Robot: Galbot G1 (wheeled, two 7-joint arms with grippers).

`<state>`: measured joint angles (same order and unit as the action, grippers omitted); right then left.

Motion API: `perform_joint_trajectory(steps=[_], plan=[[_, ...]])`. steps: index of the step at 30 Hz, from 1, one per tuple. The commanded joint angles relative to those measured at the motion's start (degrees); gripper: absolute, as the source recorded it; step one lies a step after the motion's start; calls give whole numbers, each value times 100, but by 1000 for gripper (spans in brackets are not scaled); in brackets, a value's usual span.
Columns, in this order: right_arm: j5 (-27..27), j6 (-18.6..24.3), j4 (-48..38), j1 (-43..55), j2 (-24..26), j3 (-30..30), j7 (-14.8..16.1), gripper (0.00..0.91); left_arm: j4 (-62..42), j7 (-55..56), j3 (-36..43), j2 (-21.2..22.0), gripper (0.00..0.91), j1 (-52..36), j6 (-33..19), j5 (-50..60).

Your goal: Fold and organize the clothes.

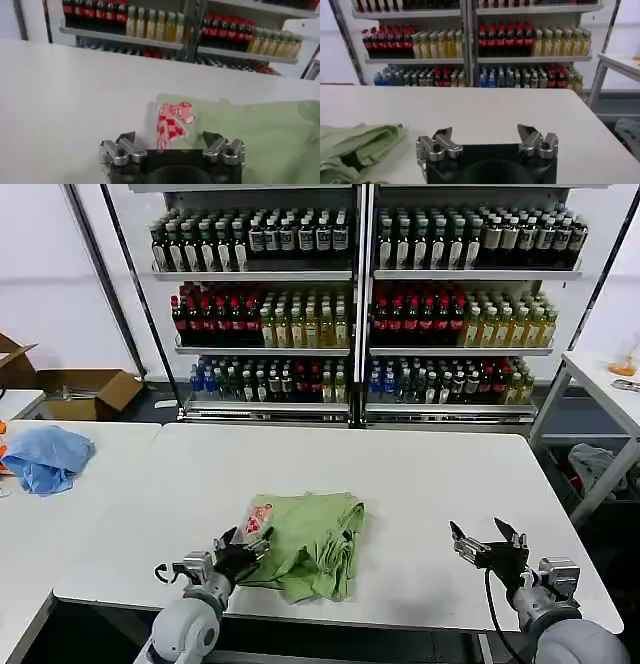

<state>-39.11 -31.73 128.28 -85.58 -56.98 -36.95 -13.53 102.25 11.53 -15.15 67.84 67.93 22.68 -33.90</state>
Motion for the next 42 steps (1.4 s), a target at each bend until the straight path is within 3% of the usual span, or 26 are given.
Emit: perform_joint_trajectory(steps=[1,22,29,33,38,42], plan=[[-1,-7,36,-18,-33,-13,-10,907,-43,-178,-20,65,20,-30,127,-1023],[-2,-14,216,-275,-77,-178,-35,907,-254,-402,-601,285,20,-58,-155,-4115],[-23,-14,255,-297,-75,-217,-45,907,-242,-352,-1351,202,20,-47,-152,-5067],[-53,-8,244,-260,-67,-220,-42,907,-104,-270,-2286,-161,20,1,-57,-5156],[-111,-9,211,-91,-53,-175,-45,907,544,-52,-3876,-1052,20,143,357,-4754],[-124,-9,190,-4,-54,-135,-42,907,938,-115,-4376,-1674,20,54,727,-4392]])
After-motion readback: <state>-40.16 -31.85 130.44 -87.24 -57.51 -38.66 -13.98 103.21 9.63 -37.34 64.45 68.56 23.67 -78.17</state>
